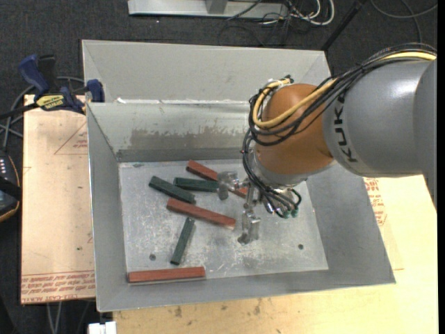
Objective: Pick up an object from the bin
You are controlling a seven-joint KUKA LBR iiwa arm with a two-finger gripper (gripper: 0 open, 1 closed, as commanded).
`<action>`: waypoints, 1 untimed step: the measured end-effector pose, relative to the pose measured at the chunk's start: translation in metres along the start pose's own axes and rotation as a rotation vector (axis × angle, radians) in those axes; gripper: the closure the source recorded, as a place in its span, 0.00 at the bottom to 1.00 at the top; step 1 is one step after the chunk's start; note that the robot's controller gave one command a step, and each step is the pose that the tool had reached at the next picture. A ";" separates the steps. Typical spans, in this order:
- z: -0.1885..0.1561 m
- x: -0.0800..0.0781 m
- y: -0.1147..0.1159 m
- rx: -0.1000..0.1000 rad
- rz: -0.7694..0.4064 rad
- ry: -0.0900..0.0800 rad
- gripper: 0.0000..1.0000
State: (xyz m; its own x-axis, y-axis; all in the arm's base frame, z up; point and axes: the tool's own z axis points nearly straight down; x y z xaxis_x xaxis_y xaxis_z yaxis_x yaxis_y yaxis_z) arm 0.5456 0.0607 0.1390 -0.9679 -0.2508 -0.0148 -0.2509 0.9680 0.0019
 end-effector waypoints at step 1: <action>0.071 -0.020 -0.005 0.003 0.336 0.016 0.00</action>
Offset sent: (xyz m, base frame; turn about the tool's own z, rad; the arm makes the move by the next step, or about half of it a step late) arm 0.0218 -0.0002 -0.0690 0.3373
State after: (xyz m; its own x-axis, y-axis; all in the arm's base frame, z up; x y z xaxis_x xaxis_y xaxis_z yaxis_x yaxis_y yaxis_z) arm 0.5667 0.0614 0.0681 -0.9966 0.0823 0.0021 0.0823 0.9966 0.0012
